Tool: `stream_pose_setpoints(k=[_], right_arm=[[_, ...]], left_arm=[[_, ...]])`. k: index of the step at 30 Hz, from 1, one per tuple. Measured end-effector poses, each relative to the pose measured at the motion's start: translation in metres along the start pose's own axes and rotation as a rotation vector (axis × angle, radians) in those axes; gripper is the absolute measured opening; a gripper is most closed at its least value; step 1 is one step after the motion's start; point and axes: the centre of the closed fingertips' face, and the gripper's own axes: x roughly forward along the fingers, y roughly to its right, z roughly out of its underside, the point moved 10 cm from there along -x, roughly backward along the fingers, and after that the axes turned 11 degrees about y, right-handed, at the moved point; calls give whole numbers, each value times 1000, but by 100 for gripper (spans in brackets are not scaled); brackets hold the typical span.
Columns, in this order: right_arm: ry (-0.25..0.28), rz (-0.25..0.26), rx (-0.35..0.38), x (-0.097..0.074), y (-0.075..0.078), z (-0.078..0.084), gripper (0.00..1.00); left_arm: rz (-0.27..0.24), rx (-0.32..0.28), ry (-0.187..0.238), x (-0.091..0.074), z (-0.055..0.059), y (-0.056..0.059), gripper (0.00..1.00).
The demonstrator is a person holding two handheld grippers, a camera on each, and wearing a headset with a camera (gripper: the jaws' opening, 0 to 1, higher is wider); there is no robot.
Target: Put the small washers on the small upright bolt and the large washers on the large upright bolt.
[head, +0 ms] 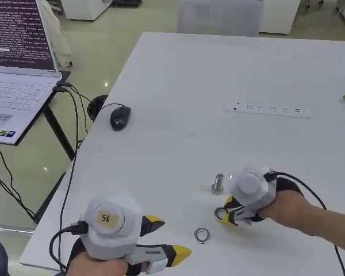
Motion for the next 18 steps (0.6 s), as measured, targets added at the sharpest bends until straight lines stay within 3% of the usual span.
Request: stream_pose_setpoints(k=[9, 18], right_arm=[[5, 17, 11, -13, 0, 4, 22], [39, 59, 3, -35, 9, -7, 22]], left_arm=[[-15, -13, 20, -3, 0, -1, 49], [-24, -5, 23, -3, -1, 0, 49]])
